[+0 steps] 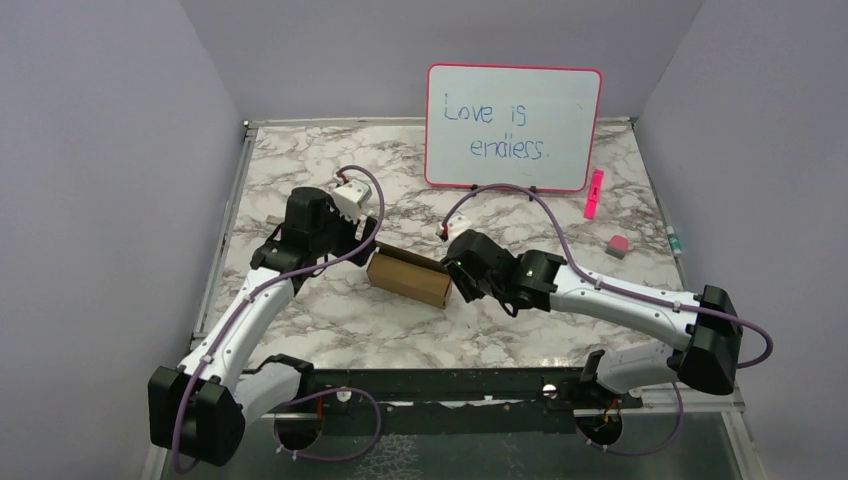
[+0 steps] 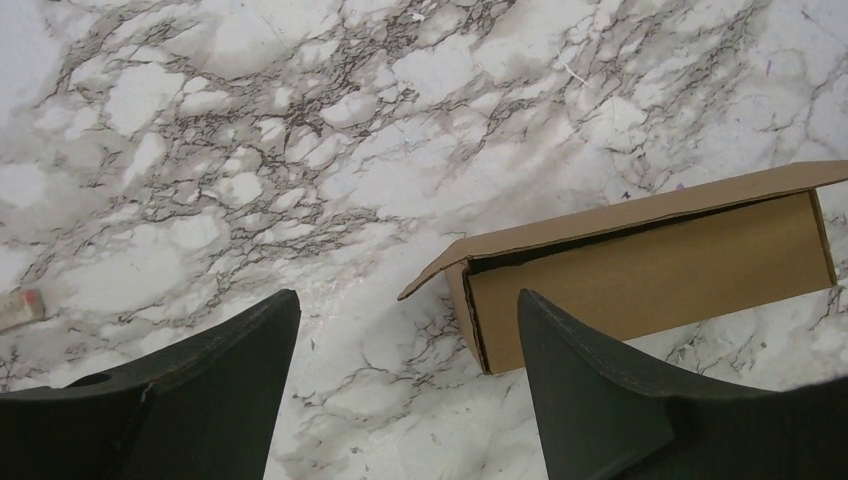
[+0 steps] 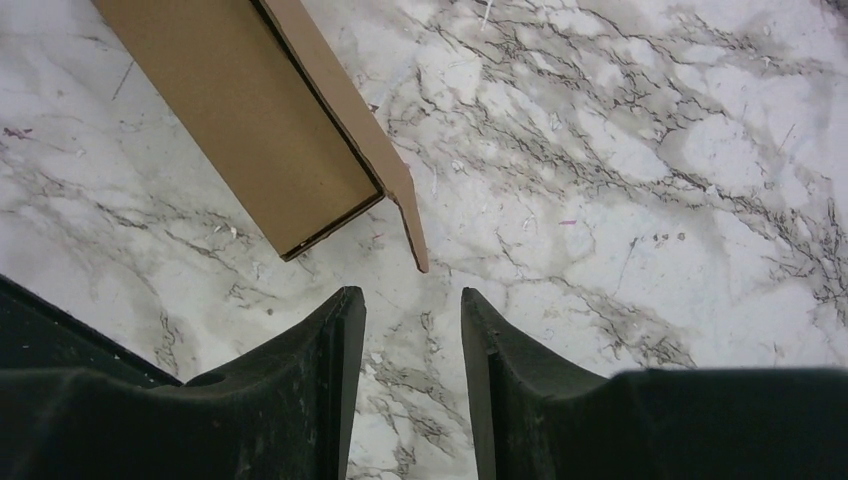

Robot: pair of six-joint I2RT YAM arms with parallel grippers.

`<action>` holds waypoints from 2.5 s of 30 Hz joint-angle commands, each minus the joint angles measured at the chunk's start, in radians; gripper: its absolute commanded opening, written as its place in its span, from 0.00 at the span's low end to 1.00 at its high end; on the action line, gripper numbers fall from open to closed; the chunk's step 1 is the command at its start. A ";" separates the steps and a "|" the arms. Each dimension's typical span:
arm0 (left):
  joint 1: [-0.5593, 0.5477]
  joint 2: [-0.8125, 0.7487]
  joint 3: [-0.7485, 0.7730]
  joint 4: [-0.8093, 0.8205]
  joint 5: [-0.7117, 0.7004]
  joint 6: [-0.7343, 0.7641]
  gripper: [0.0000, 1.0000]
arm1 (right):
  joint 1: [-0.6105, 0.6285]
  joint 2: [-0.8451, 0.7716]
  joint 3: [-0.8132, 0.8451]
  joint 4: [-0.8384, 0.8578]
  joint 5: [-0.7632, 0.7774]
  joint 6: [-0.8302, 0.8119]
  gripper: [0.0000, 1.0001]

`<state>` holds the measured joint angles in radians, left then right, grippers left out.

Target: Fold the paper box

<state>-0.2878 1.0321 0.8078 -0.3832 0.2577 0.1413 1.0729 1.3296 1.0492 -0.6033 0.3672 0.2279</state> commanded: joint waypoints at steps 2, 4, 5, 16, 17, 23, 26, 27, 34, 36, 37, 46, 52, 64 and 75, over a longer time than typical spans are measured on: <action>0.006 0.041 0.046 0.028 0.077 0.094 0.80 | -0.002 0.015 -0.015 0.077 0.075 0.027 0.43; 0.006 0.067 0.051 0.027 0.093 0.106 0.80 | -0.003 0.016 -0.021 0.102 0.082 0.025 0.42; 0.006 0.076 0.053 0.027 0.102 0.110 0.80 | -0.003 0.016 -0.025 0.117 0.079 0.018 0.41; 0.006 0.144 0.059 0.016 0.156 0.126 0.71 | -0.007 0.087 -0.006 0.151 0.068 0.008 0.31; 0.006 0.147 0.059 0.015 0.157 0.125 0.69 | -0.007 0.089 -0.004 0.149 0.069 0.012 0.30; 0.006 0.145 0.061 0.007 0.180 0.110 0.53 | -0.007 0.081 0.023 0.124 0.061 0.043 0.16; 0.006 0.144 0.058 0.007 0.192 0.099 0.40 | -0.007 0.084 0.031 0.117 0.061 0.049 0.12; 0.006 0.143 0.057 0.007 0.193 0.095 0.38 | -0.007 0.088 0.033 0.114 0.061 0.050 0.11; 0.006 0.143 0.053 0.007 0.213 0.076 0.24 | -0.007 0.106 0.052 0.103 0.055 0.075 0.09; 0.006 0.143 0.055 0.005 0.213 0.059 0.23 | -0.007 0.111 0.060 0.095 0.065 0.087 0.09; 0.006 0.141 0.058 0.004 0.213 0.045 0.22 | -0.008 0.114 0.067 0.088 0.071 0.100 0.09; 0.004 0.111 0.052 0.009 0.239 -0.050 0.15 | -0.007 0.178 0.165 -0.008 0.115 0.186 0.09; 0.004 0.100 0.036 0.011 0.222 -0.090 0.12 | -0.009 0.217 0.198 -0.038 0.153 0.268 0.11; 0.003 0.100 -0.001 0.033 0.213 -0.123 0.10 | -0.039 0.295 0.281 -0.075 0.124 0.382 0.13; 0.001 0.101 -0.016 0.039 0.215 -0.130 0.10 | -0.067 0.317 0.320 -0.112 0.081 0.508 0.13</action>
<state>-0.2787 1.1526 0.8055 -0.3645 0.4263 0.0338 1.0130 1.6314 1.3273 -0.7403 0.4896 0.6582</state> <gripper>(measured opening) 0.102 0.128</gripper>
